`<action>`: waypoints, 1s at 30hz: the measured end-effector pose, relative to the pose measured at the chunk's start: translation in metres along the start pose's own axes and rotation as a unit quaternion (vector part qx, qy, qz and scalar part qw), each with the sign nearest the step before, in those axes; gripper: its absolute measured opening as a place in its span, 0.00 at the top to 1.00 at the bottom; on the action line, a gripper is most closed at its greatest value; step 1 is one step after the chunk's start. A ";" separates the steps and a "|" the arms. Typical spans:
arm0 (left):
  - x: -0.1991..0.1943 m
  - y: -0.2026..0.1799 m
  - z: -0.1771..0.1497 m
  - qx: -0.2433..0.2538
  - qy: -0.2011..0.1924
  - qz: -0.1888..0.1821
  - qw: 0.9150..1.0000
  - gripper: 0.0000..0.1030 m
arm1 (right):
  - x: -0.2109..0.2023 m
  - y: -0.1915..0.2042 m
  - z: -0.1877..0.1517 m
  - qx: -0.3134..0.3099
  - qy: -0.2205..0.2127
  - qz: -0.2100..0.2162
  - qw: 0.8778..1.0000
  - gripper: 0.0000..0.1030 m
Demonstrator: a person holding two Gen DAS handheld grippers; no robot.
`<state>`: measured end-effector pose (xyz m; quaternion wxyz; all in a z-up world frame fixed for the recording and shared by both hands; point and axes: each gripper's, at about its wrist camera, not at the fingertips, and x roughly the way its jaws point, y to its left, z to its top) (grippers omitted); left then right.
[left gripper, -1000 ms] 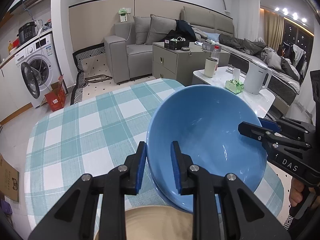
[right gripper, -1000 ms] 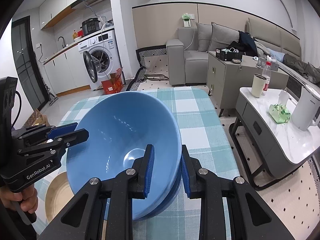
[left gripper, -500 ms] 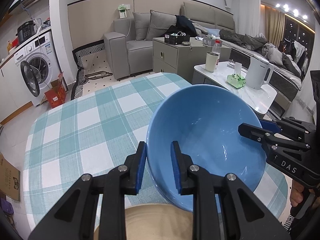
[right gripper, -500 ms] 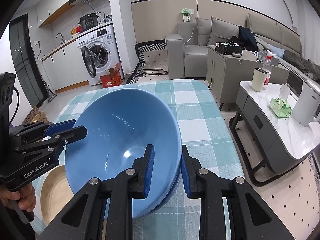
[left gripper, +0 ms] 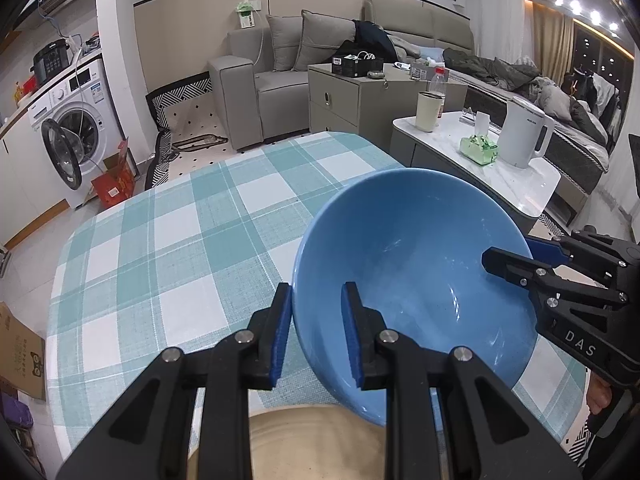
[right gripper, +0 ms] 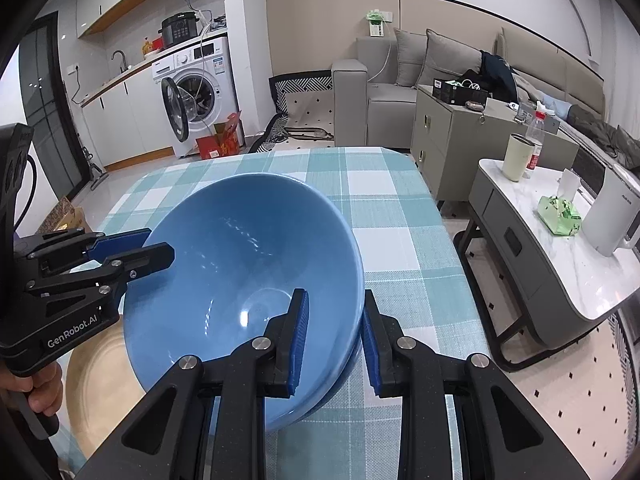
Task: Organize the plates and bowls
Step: 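Lower the nested blue bowls onto the table beside the cream plates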
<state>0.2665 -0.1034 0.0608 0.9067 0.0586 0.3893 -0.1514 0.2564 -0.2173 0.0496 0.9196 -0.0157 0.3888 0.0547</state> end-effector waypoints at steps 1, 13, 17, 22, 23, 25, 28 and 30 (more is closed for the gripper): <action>0.000 0.000 0.000 0.001 0.000 0.001 1.000 0.78 | 0.000 0.000 -0.001 -0.001 0.000 -0.001 1.000 0.75; 0.003 -0.007 -0.004 0.014 0.009 0.003 1.000 0.74 | 0.006 0.011 -0.006 -0.027 0.011 -0.018 0.999 0.60; 0.003 -0.008 -0.003 0.016 0.011 0.001 1.000 0.68 | 0.006 0.012 -0.008 -0.030 0.013 0.003 0.999 0.49; -0.002 -0.009 -0.004 0.021 0.003 -0.007 1.000 0.53 | 0.002 0.008 -0.008 -0.026 0.002 0.013 1.000 0.30; -0.004 -0.010 -0.004 0.022 0.002 -0.011 1.000 0.52 | 0.001 0.006 -0.008 -0.024 -0.001 0.015 1.000 0.29; -0.007 -0.010 -0.004 0.024 0.001 -0.011 1.000 0.48 | -0.002 0.002 -0.010 -0.016 -0.006 0.019 1.000 0.18; -0.009 -0.009 -0.006 0.025 0.004 -0.009 1.000 0.48 | -0.007 -0.007 -0.015 0.000 -0.010 0.018 1.000 0.12; -0.010 -0.007 -0.009 0.023 0.008 -0.010 1.000 0.47 | -0.008 -0.012 -0.018 0.009 -0.004 0.024 1.000 0.11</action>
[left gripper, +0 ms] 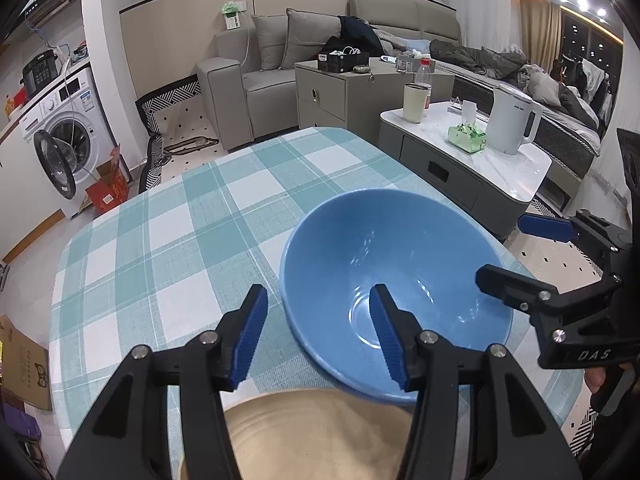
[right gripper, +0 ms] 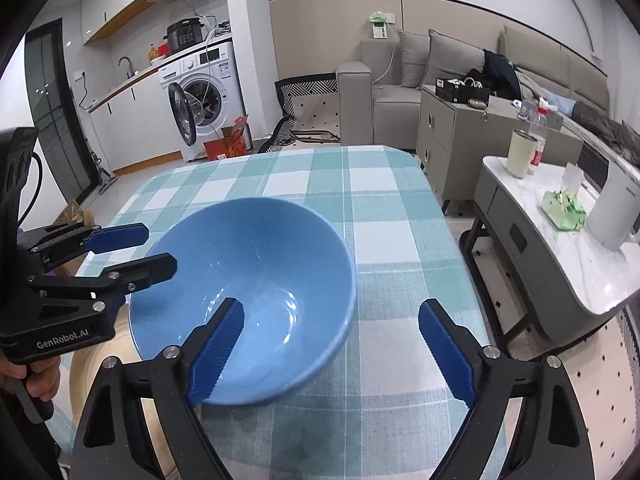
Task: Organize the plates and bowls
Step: 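Lower the nested blue bowls onto the table beside the cream plates, then open both grippers and reposition them on the rims of the nested bowls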
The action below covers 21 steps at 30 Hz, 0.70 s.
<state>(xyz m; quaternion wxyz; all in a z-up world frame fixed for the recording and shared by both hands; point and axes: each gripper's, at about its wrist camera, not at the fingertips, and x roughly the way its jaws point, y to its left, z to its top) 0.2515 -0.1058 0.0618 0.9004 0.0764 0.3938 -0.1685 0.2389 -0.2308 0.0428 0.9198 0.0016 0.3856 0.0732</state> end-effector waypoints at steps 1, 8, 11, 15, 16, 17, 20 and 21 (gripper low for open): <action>0.000 0.001 -0.002 -0.001 0.002 0.000 1.000 0.47 | 0.000 -0.002 -0.001 0.002 0.004 0.003 1.000 0.08; 0.000 0.011 -0.012 -0.025 0.008 -0.002 1.000 0.33 | -0.007 -0.015 -0.013 0.034 -0.006 0.040 0.999 0.01; -0.003 0.016 -0.014 -0.043 -0.002 0.002 0.999 0.12 | -0.008 -0.020 -0.017 0.050 -0.015 0.055 0.997 0.01; -0.007 0.020 -0.015 -0.055 -0.009 -0.010 0.998 0.12 | -0.007 -0.019 -0.015 0.054 -0.016 0.056 0.997 0.01; -0.007 0.021 -0.015 -0.059 -0.010 -0.013 0.998 0.10 | -0.007 -0.019 -0.014 0.053 -0.016 0.058 0.997 0.01; -0.007 0.022 -0.015 -0.062 -0.010 -0.015 0.998 0.08 | -0.007 -0.019 -0.014 0.054 -0.016 0.058 0.997 0.01; -0.005 0.020 -0.015 -0.067 -0.012 -0.017 0.998 0.02 | -0.004 -0.021 -0.013 0.057 -0.014 0.063 0.996 0.01; -0.004 0.019 -0.015 -0.066 -0.012 -0.019 0.998 0.02 | -0.003 -0.021 -0.014 0.058 -0.012 0.064 0.996 0.01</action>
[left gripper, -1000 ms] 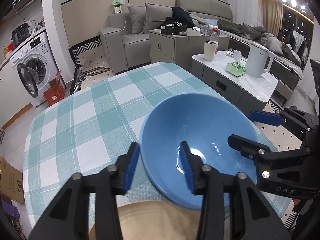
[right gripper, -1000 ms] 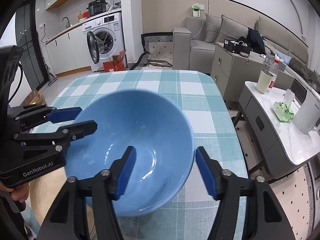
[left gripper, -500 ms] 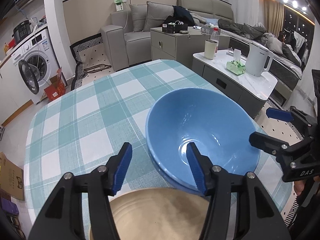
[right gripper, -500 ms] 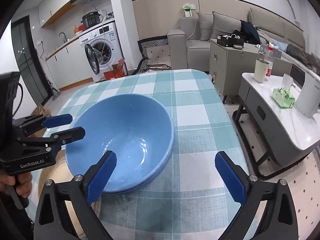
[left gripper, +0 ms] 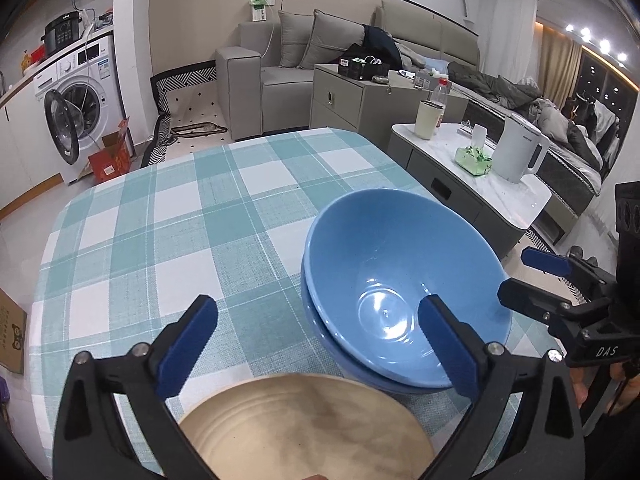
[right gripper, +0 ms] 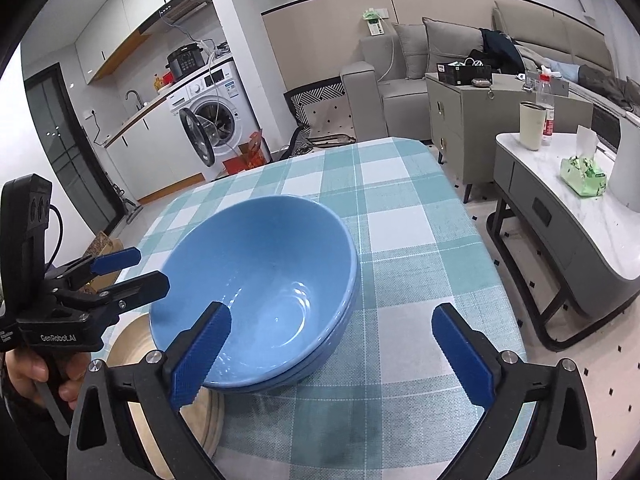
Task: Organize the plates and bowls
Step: 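Open both grippers and reposition them on the rims of the nested bowls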
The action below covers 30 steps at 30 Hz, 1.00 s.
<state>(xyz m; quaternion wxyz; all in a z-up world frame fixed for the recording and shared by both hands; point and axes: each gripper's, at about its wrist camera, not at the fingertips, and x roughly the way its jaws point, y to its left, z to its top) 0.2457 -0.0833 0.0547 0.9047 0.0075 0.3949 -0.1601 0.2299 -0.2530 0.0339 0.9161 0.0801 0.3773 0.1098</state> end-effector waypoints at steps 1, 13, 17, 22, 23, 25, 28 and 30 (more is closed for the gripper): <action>0.001 -0.001 0.000 0.001 0.001 -0.001 1.000 0.02 | 0.001 -0.001 0.000 0.002 0.002 0.001 1.000 0.01; 0.013 0.002 0.001 -0.015 0.013 0.002 1.000 0.02 | 0.023 -0.002 -0.005 0.021 0.023 0.017 0.999 0.01; 0.018 0.006 0.001 -0.015 0.017 0.015 1.000 0.02 | 0.028 -0.001 -0.008 0.020 0.030 0.012 0.999 0.01; 0.025 0.013 -0.003 -0.023 0.024 0.024 0.999 0.02 | 0.030 -0.002 -0.009 0.020 0.033 0.012 0.999 0.01; 0.026 0.014 -0.004 -0.023 0.025 0.026 0.999 0.02 | 0.030 -0.002 -0.009 0.020 0.033 0.013 0.999 0.01; 0.029 0.015 -0.005 -0.020 0.029 0.031 0.999 0.02 | 0.031 -0.002 -0.009 0.022 0.034 0.013 0.999 0.01; 0.034 0.017 -0.006 -0.022 0.034 0.032 0.999 0.02 | 0.031 -0.001 -0.010 0.021 0.035 0.011 0.999 0.01; 0.035 0.018 -0.007 -0.024 0.035 0.031 0.999 0.02 | 0.031 -0.002 -0.012 0.021 0.035 0.010 0.999 0.01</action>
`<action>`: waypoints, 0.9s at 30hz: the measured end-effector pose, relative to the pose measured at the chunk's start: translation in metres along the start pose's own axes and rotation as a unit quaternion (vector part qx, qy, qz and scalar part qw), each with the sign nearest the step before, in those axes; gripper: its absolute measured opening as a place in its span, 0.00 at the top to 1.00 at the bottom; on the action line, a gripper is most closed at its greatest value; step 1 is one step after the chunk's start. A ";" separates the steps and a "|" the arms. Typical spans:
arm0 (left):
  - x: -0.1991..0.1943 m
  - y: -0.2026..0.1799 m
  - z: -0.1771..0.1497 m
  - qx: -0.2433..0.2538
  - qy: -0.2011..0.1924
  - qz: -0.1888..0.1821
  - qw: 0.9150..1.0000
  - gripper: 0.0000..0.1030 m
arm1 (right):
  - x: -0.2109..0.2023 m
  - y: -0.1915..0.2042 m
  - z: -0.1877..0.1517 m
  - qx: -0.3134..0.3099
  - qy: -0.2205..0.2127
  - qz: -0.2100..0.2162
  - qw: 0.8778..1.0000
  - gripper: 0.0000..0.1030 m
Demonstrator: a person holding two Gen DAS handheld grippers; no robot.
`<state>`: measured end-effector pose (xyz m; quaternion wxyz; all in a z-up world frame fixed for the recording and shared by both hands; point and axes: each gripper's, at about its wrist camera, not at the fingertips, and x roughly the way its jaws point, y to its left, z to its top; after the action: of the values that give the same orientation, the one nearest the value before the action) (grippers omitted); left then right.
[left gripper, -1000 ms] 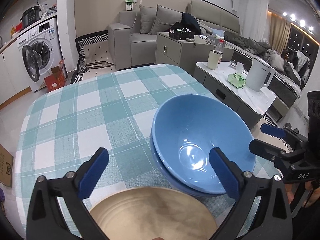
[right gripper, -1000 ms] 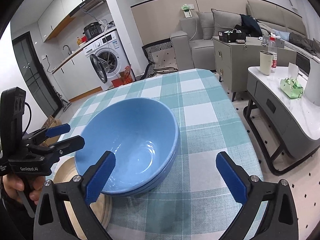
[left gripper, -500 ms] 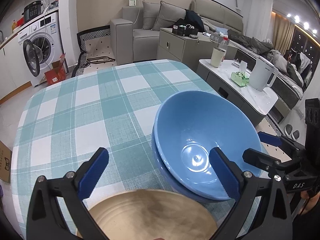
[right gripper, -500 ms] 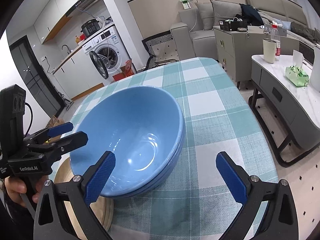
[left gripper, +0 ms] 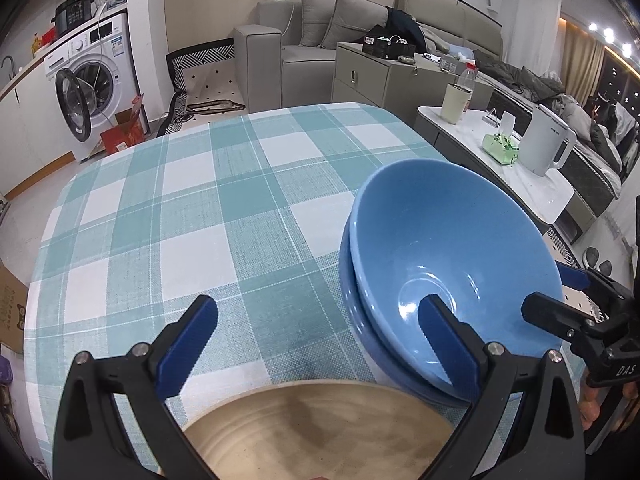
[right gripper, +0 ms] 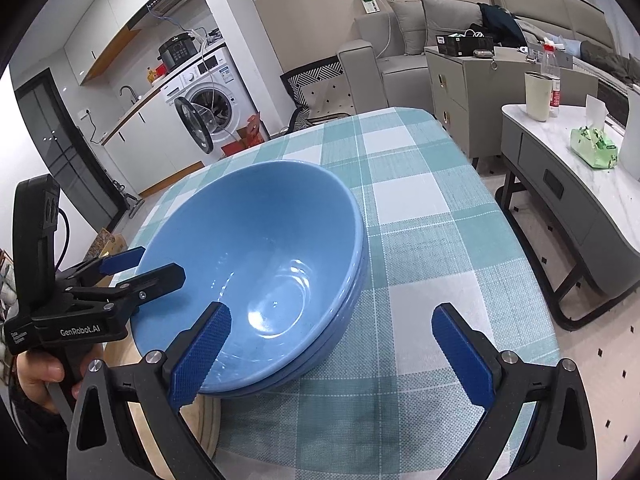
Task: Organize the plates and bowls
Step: 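Open both grippers and reposition them on the rims of the nested bowls, then close both grippers on the rim of the nested blue bowls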
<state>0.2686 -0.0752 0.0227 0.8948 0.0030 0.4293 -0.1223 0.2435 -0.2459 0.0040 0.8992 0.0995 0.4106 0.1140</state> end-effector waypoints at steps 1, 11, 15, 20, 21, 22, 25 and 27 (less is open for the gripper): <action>0.001 0.000 0.000 0.001 0.000 0.001 1.000 0.02 | 0.000 0.000 0.000 0.000 0.000 0.000 1.000 0.01; 0.003 0.001 -0.001 0.000 0.005 0.000 1.000 0.02 | 0.004 -0.006 -0.002 0.013 0.006 -0.002 1.000 0.01; 0.005 0.000 -0.001 0.001 0.008 -0.003 1.000 0.02 | 0.006 -0.009 -0.003 0.026 0.007 0.001 1.000 0.01; 0.005 -0.004 -0.002 0.004 0.009 -0.014 1.000 0.05 | 0.006 -0.006 -0.003 0.028 0.003 0.022 0.999 0.01; 0.004 -0.005 -0.003 0.008 0.008 -0.019 1.000 0.08 | 0.006 -0.006 -0.004 0.030 0.001 0.028 0.999 0.02; 0.003 -0.007 -0.003 0.011 0.007 -0.023 1.000 0.12 | 0.007 -0.005 -0.003 0.031 0.001 0.034 0.999 0.05; 0.001 -0.011 -0.004 0.018 0.002 -0.035 0.999 0.21 | 0.008 -0.004 -0.003 0.032 0.003 0.051 0.998 0.23; -0.002 -0.014 -0.004 0.020 -0.001 -0.040 0.999 0.28 | 0.009 -0.003 -0.004 0.031 0.003 0.054 0.998 0.32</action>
<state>0.2617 -0.0881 0.0230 0.8895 0.0037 0.4255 -0.1666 0.2467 -0.2457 -0.0055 0.8870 0.1493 0.4105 0.1500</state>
